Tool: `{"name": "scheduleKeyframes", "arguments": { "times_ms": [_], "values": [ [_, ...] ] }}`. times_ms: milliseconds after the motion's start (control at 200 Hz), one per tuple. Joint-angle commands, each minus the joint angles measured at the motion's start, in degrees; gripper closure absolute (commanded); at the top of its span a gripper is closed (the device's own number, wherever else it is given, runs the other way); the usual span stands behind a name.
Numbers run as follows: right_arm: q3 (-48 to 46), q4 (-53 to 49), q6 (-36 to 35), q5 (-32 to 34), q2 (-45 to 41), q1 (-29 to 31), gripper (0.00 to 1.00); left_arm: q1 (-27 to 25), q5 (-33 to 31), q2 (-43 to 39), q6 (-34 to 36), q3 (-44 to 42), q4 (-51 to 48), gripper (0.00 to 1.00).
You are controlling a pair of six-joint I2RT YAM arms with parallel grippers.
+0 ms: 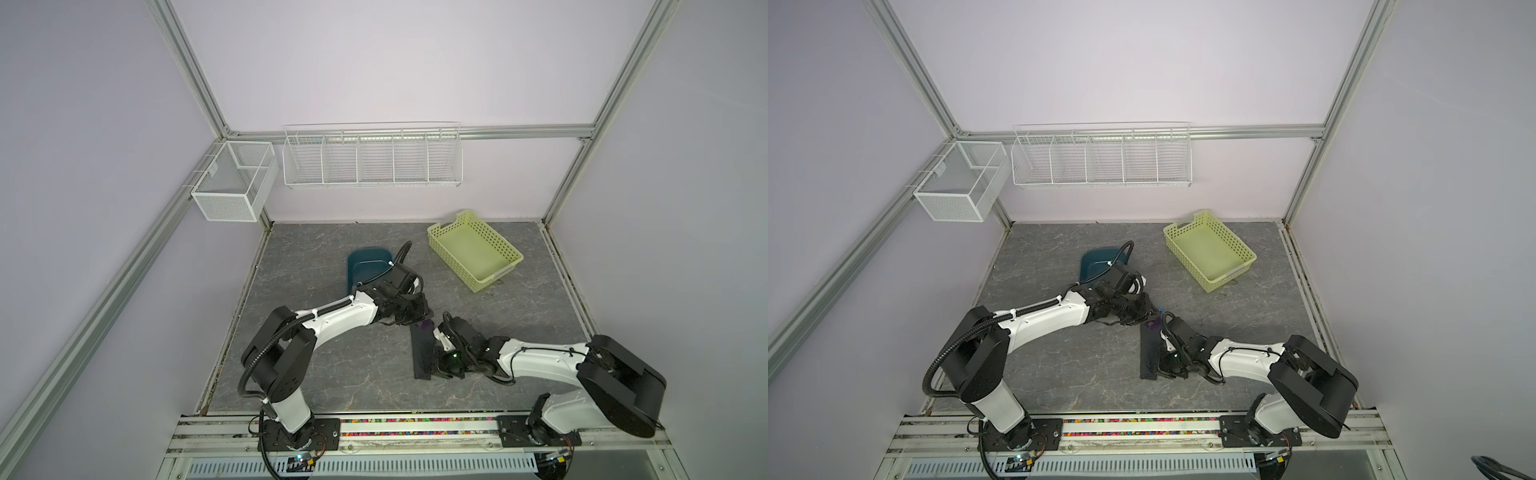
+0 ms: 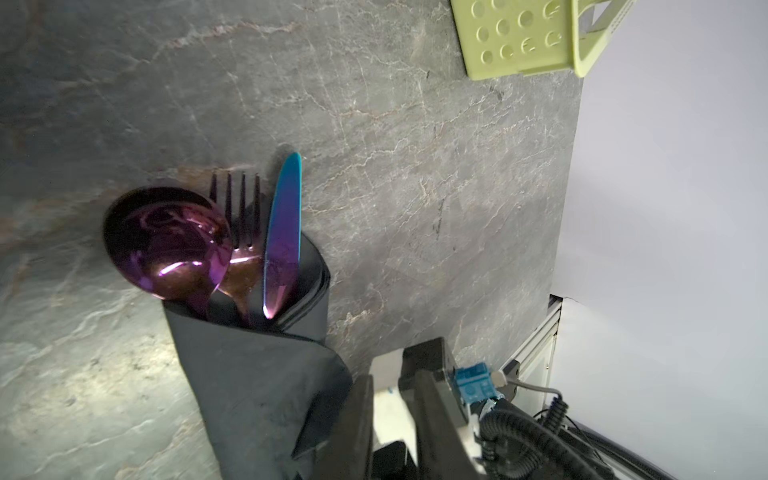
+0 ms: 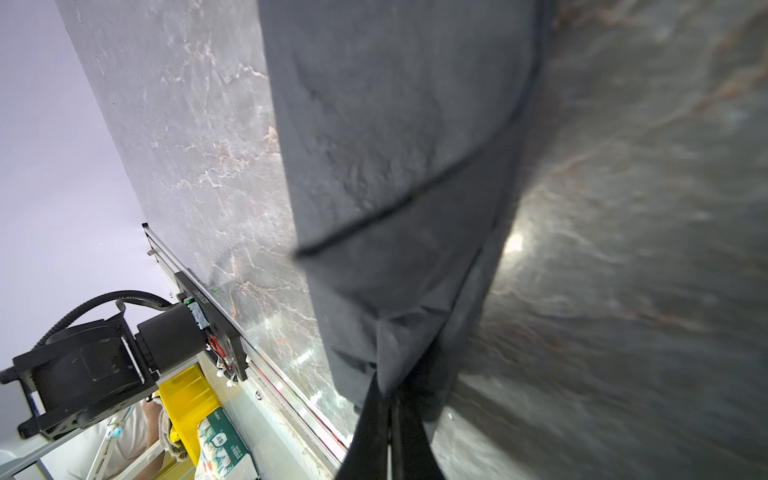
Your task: Place the utensils on the paper napkin and roll it up
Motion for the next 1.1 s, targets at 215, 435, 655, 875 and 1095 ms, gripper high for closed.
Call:
{"name": "scheduleKeyframes", "arguments": {
  "times_ms": [215, 435, 655, 875, 1095],
  "values": [
    [-0.80, -2.33, -0.53, -0.80, 0.27, -0.09, 0.94, -1.12, 2.37, 8.04, 8.56, 6.25, -10.46, 0.92],
    [-0.43, -3.13, -0.64, -0.37, -0.14, -0.09, 0.94, -2.34, 2.22, 12.28, 8.85, 8.92, -10.50, 0.96],
    [-0.86, -3.94, -0.65, -0.10, -1.23, -0.08, 0.94, -2.31, -0.88, 15.43, 8.92, 11.71, -11.63, 0.98],
    [-1.27, -6.34, -0.63, 1.42, -4.15, -0.09, 0.94, -2.26, -4.93, 16.84, 10.13, 12.06, -14.32, 0.99],
    [-2.96, -7.35, 0.66, 2.58, -7.66, -0.09, 0.94, -2.27, -6.32, 17.09, 10.36, 10.49, -14.49, 1.00]
  ]
}}
